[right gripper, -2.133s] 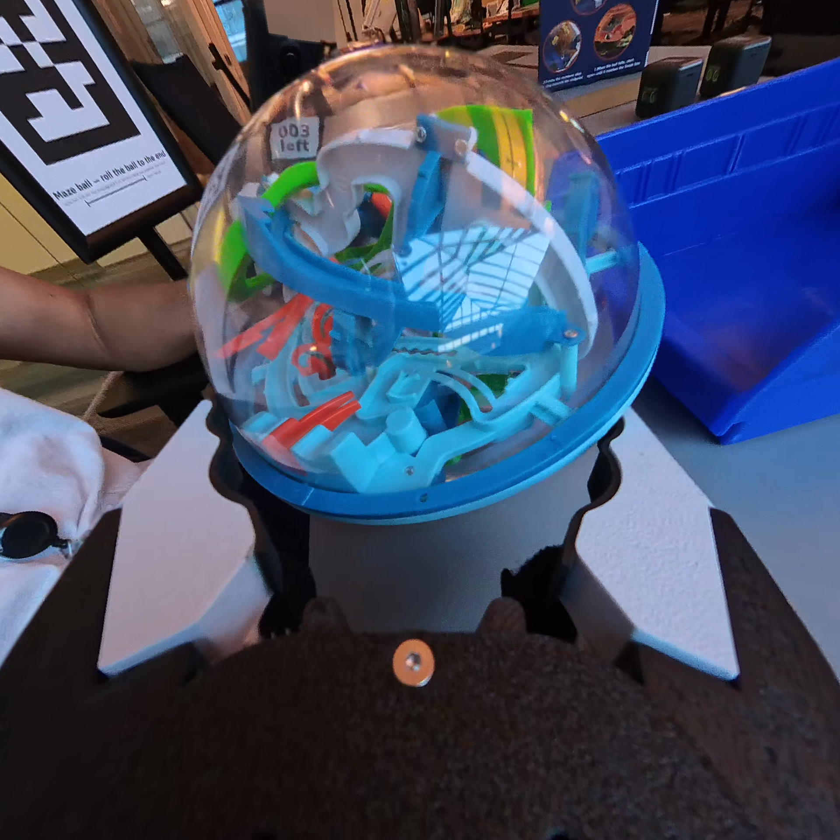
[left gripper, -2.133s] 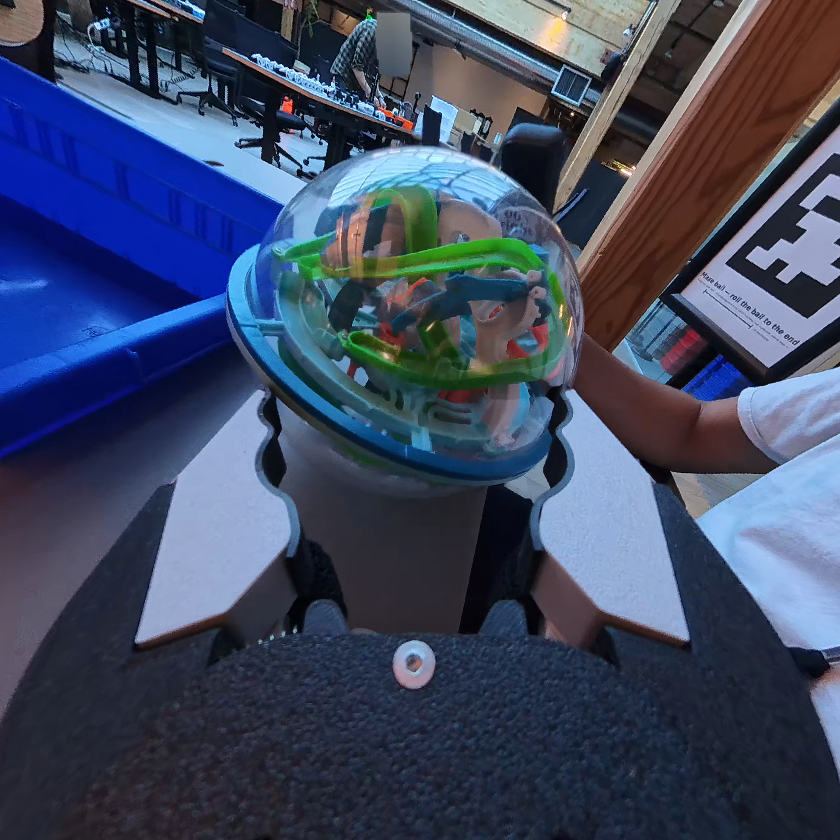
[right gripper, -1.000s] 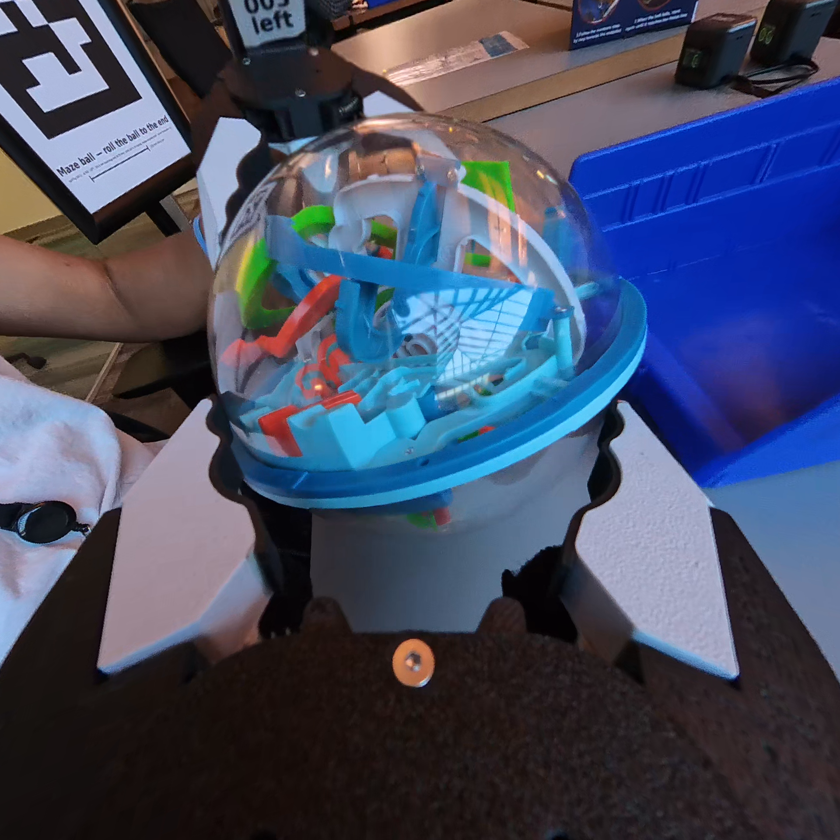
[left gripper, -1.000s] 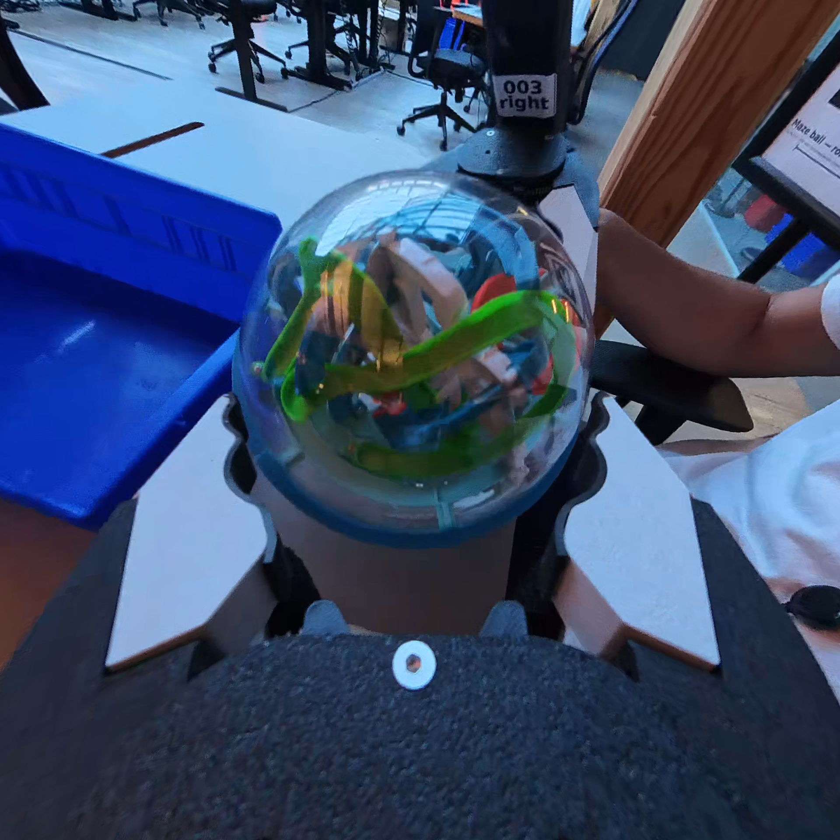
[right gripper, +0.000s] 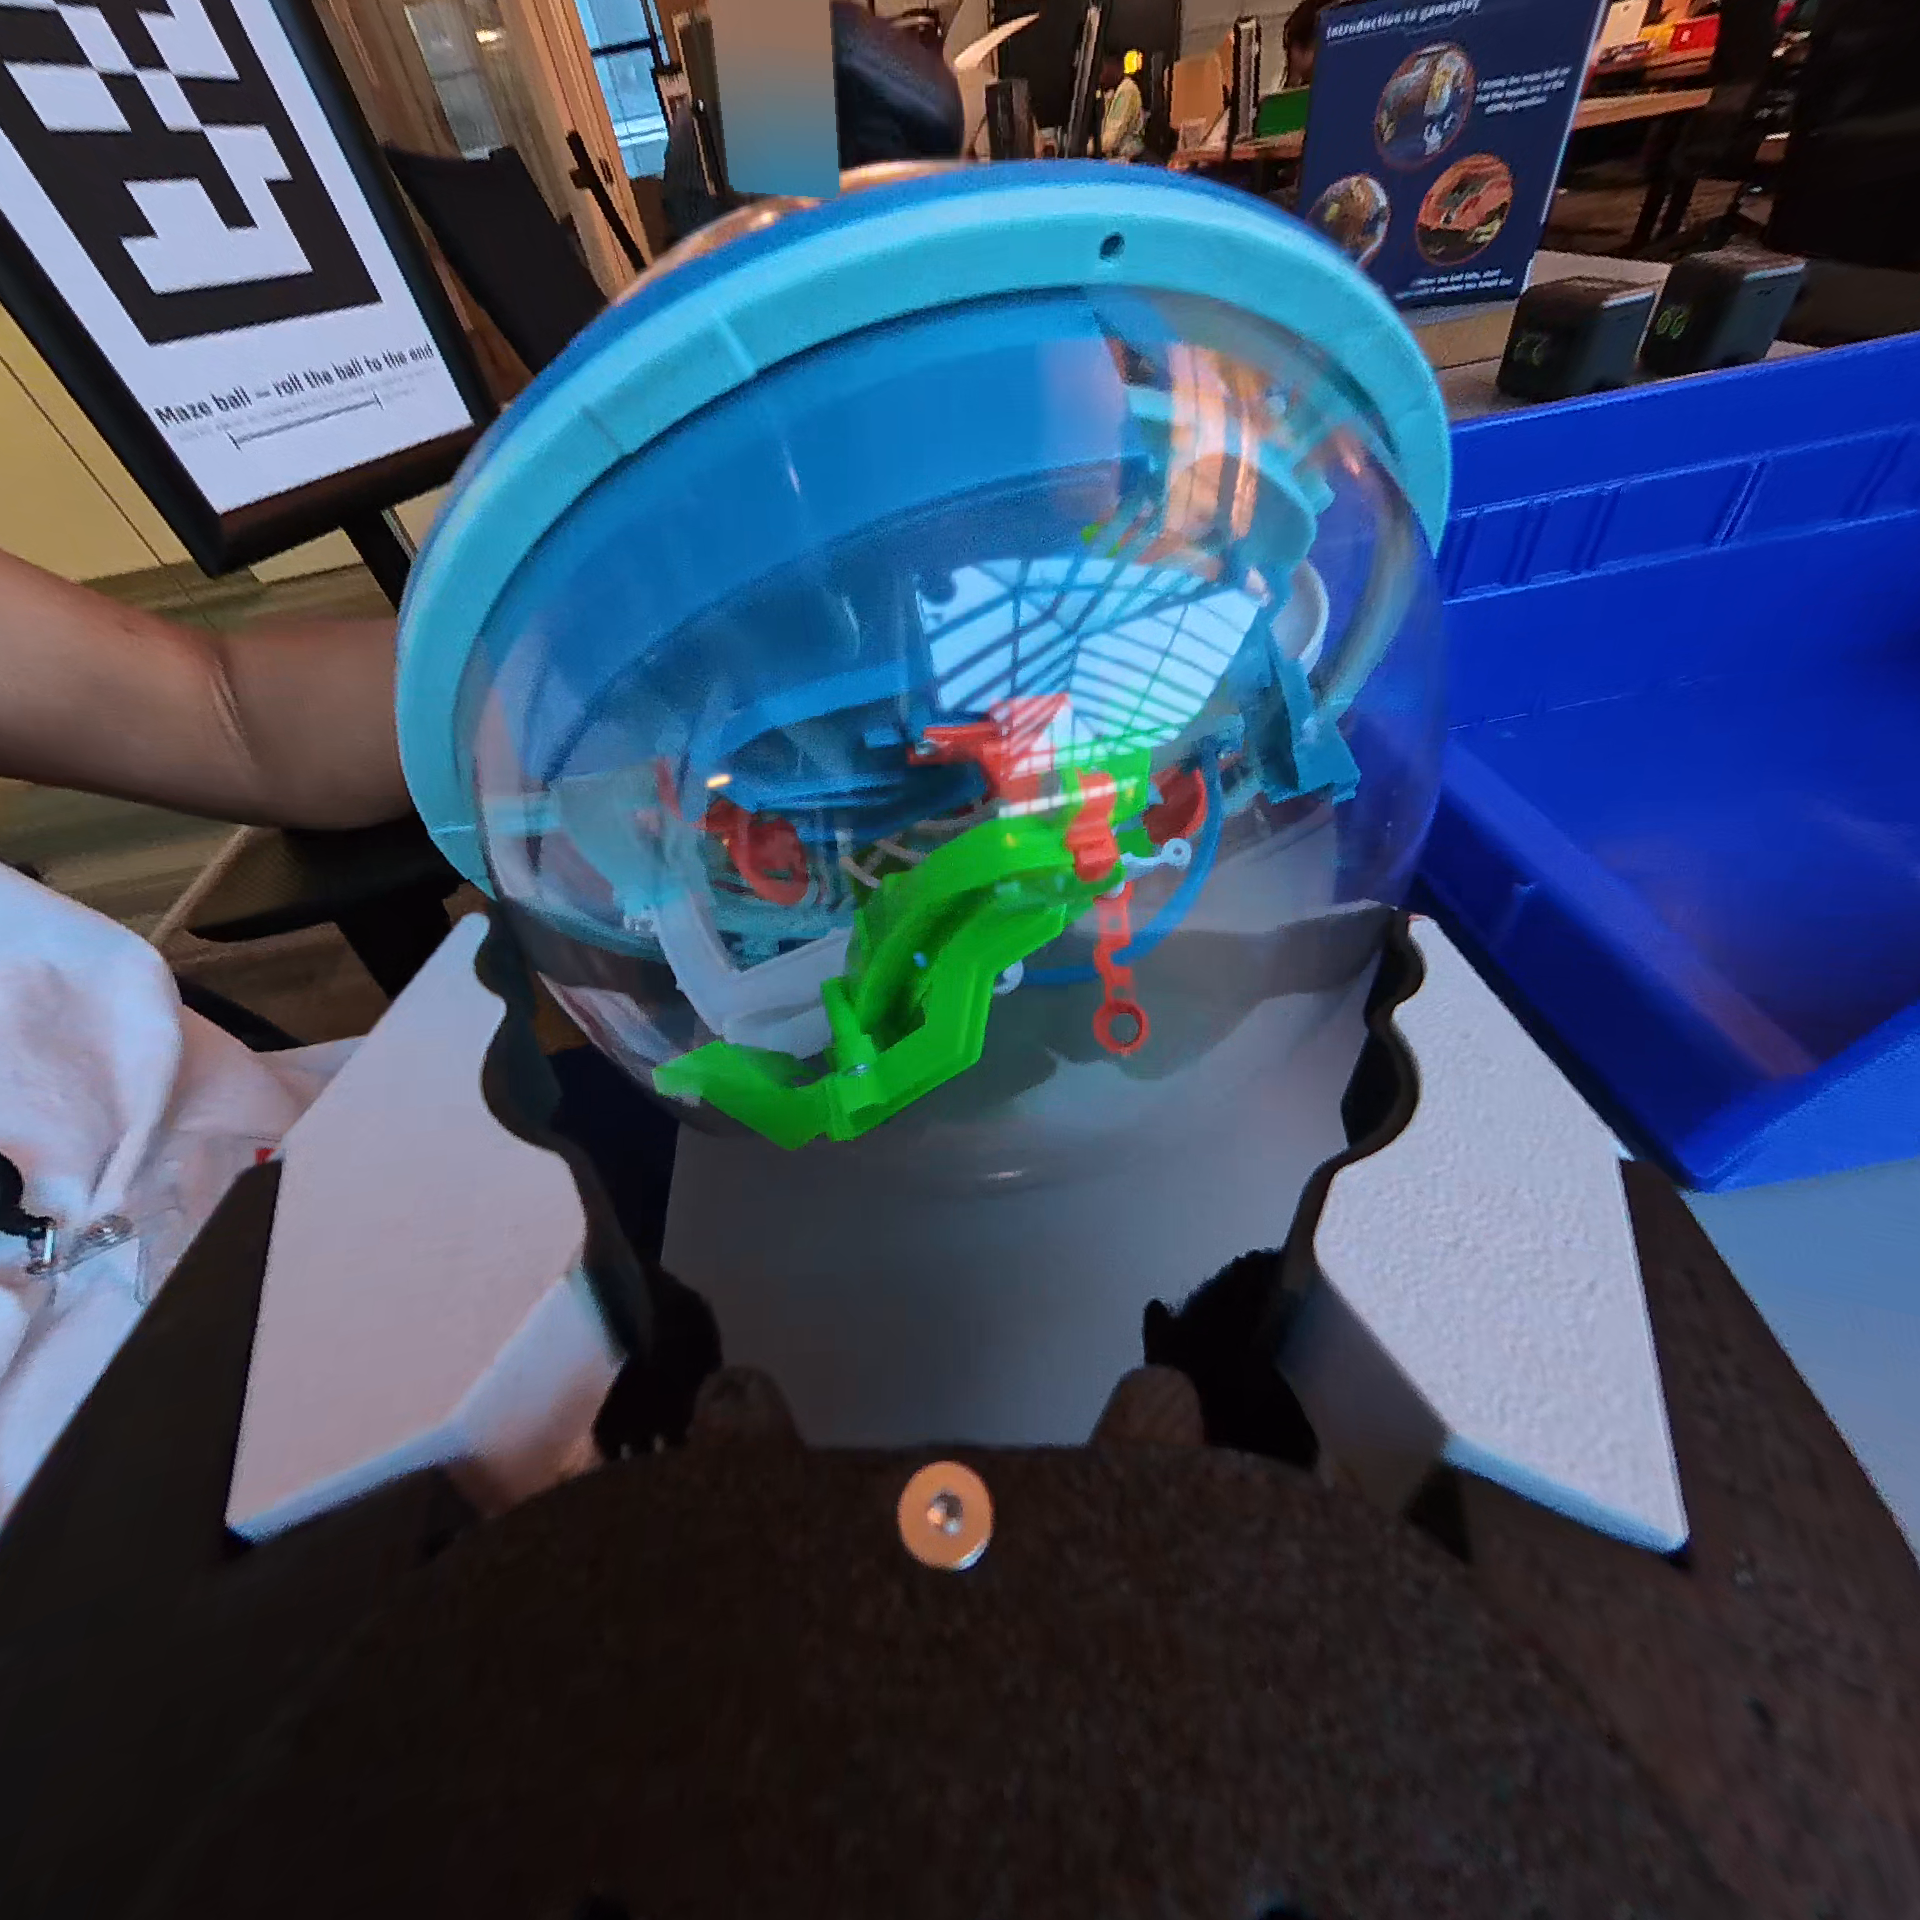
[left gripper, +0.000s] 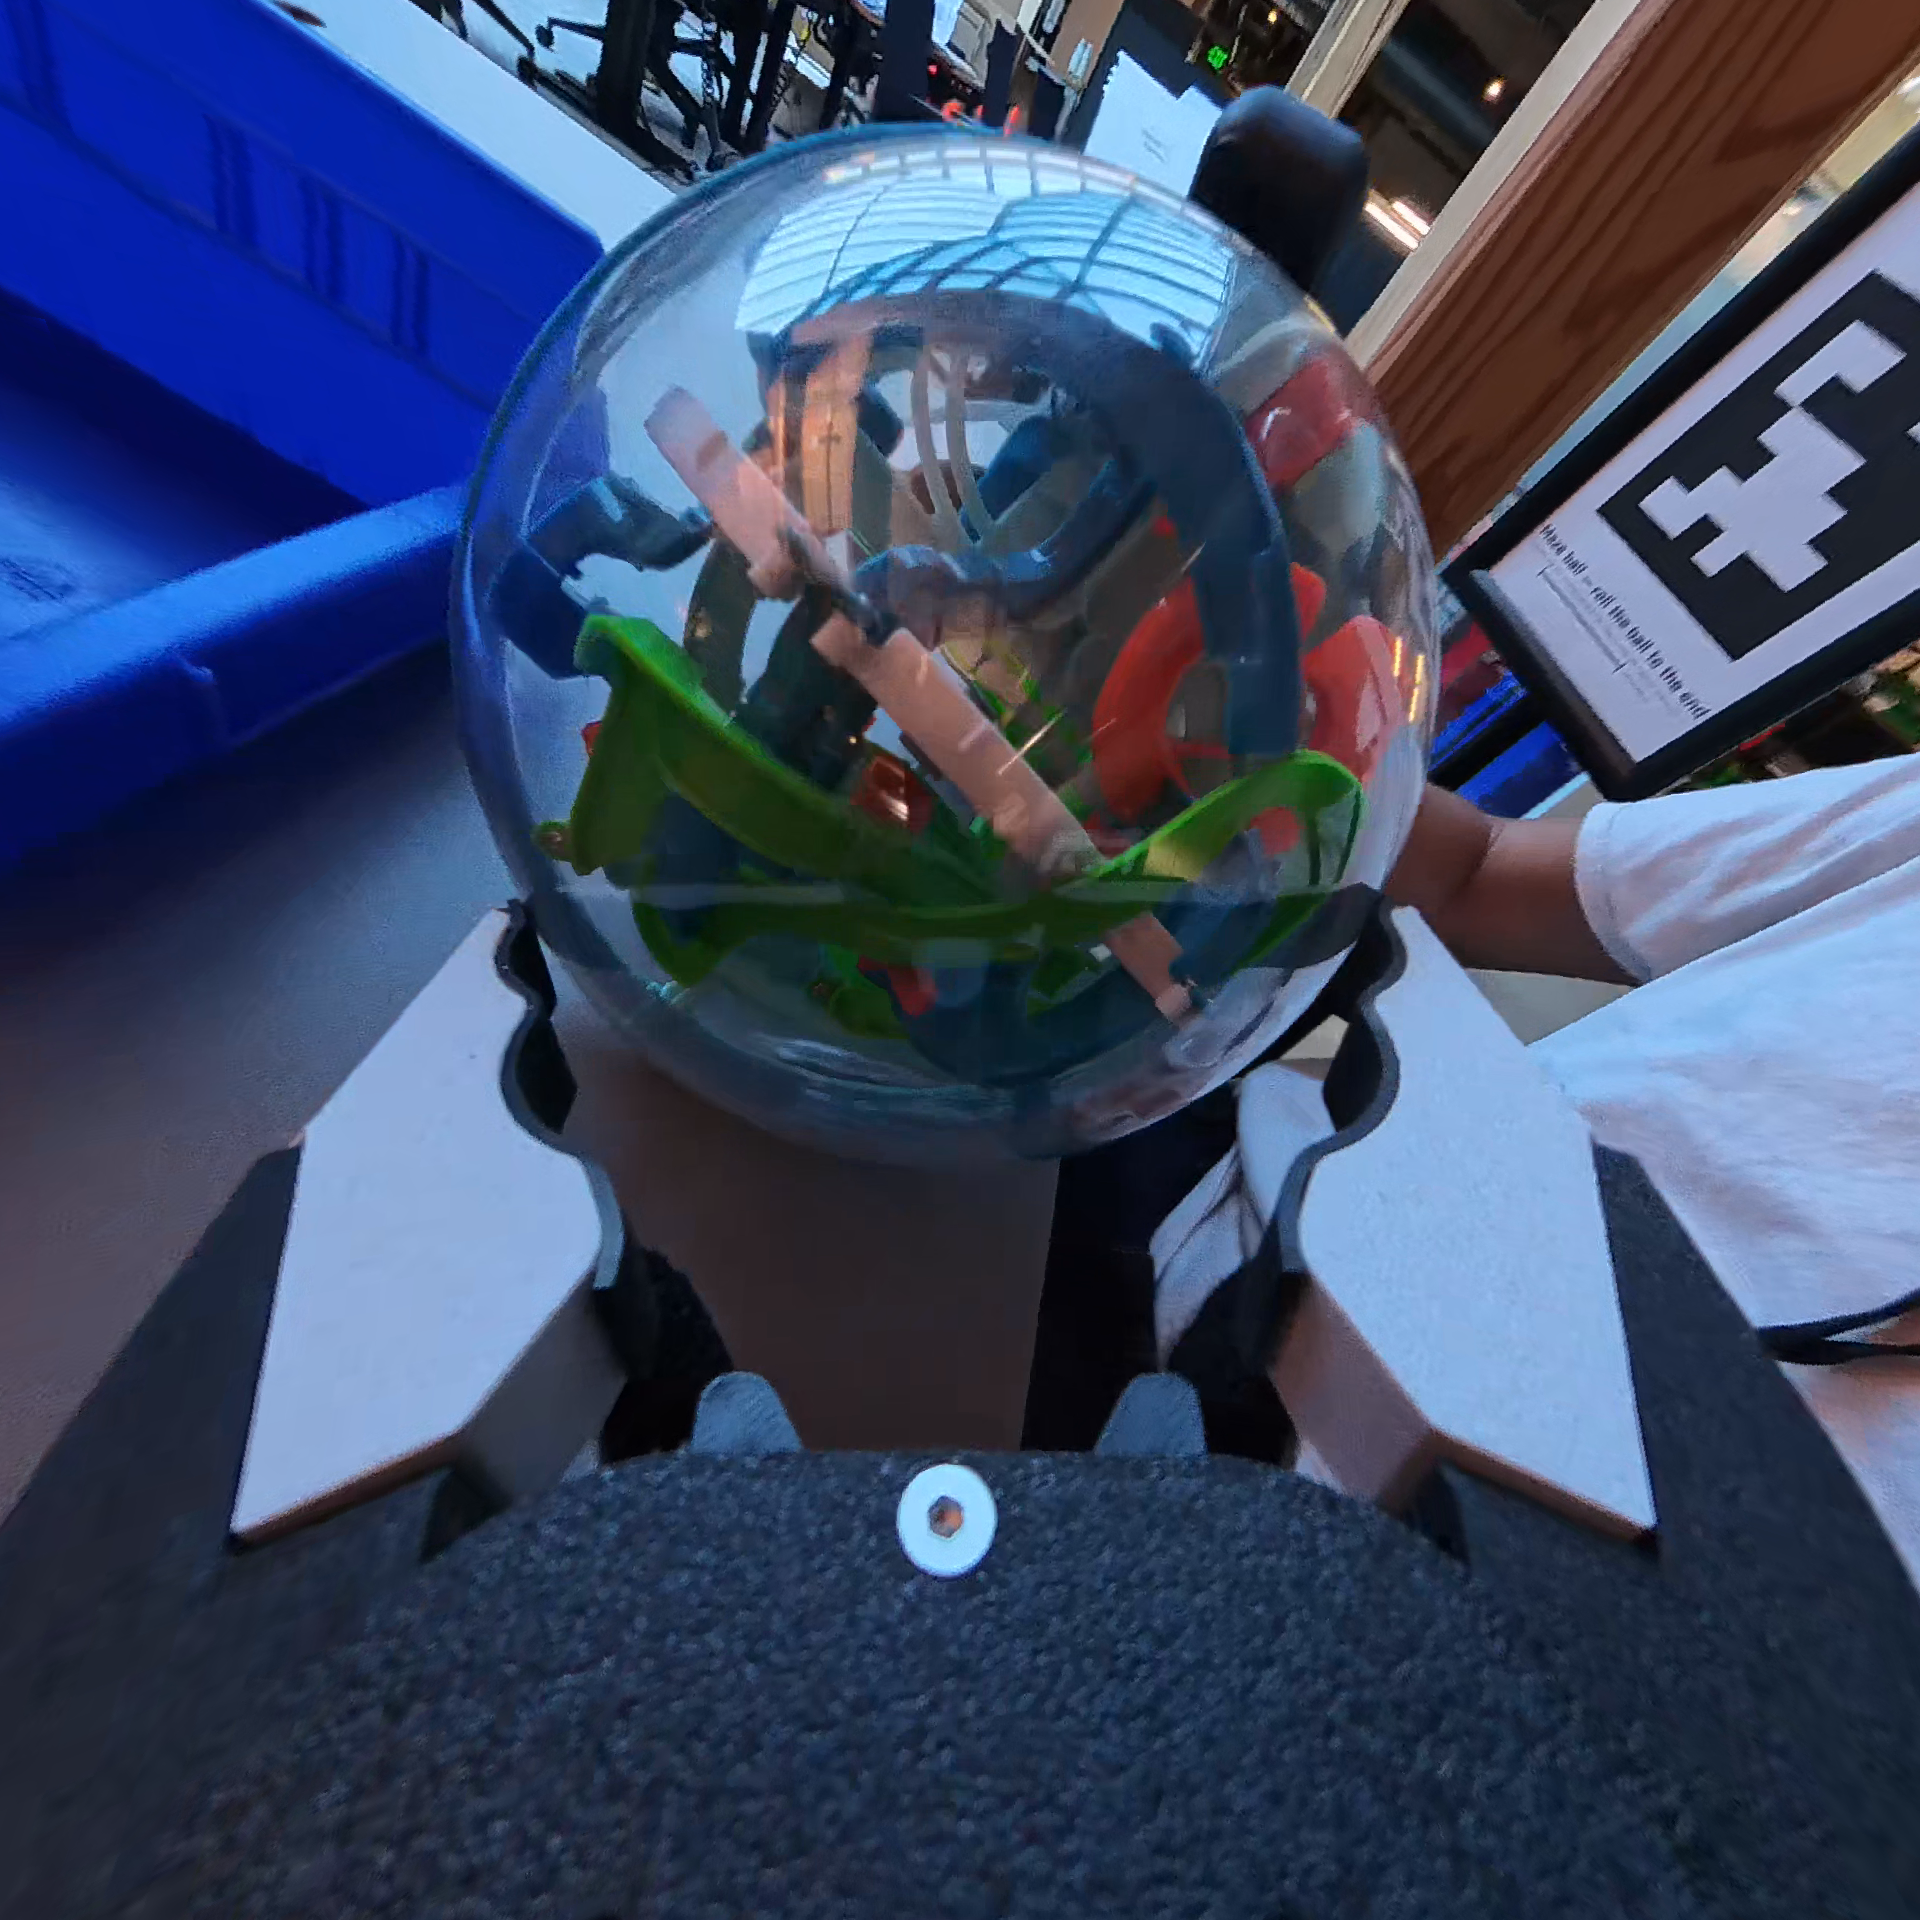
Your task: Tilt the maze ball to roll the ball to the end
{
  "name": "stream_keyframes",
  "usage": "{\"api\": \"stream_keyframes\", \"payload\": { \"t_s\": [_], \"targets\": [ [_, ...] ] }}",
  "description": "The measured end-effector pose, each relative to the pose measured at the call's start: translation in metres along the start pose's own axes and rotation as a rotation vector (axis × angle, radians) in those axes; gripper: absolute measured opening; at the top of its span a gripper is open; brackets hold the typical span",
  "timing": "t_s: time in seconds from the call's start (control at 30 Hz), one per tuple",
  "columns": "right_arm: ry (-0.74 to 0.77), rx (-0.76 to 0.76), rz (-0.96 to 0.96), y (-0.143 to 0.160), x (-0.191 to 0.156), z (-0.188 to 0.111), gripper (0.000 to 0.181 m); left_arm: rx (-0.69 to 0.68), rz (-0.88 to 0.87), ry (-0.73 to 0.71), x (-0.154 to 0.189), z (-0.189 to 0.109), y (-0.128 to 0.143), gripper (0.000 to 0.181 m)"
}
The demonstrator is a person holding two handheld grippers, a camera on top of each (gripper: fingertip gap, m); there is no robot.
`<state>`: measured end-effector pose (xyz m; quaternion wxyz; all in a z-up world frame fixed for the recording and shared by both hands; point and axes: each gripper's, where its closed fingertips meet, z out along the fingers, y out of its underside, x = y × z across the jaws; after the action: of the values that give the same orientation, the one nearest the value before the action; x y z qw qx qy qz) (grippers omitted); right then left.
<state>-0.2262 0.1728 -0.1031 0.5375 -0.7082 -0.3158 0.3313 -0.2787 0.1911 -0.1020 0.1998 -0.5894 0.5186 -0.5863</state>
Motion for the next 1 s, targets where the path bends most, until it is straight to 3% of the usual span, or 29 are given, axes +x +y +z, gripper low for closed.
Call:
{"api": "stream_keyframes", "payload": {
  "t_s": [0.3,0.4,0.5,0.63,1.0],
  "targets": [
    [0.001,0.041,0.131,-0.003,0.006,-0.006,0.153,0.051,-0.119,0.041,-0.004,0.007,-0.006,0.147],
    [0.003,0.025,0.127,-0.002,0.005,-0.006,0.153,0.035,-0.009,0.0,-0.004,0.003,-0.009,0.145],
    [-0.005,0.021,0.162,-0.003,0.007,-0.006,0.154,0.014,0.197,-0.129,-0.007,-0.003,-0.018,0.147],
    [-0.017,0.015,0.19,-0.005,0.007,-0.004,0.152,-0.076,0.361,-0.218,-0.004,0.004,-0.01,0.148],
    [0.086,0.014,0.082,-0.035,0.003,-0.013,0.153,-0.072,0.265,-0.19,-0.002,0.018,0.01,0.148]
  ]
}}
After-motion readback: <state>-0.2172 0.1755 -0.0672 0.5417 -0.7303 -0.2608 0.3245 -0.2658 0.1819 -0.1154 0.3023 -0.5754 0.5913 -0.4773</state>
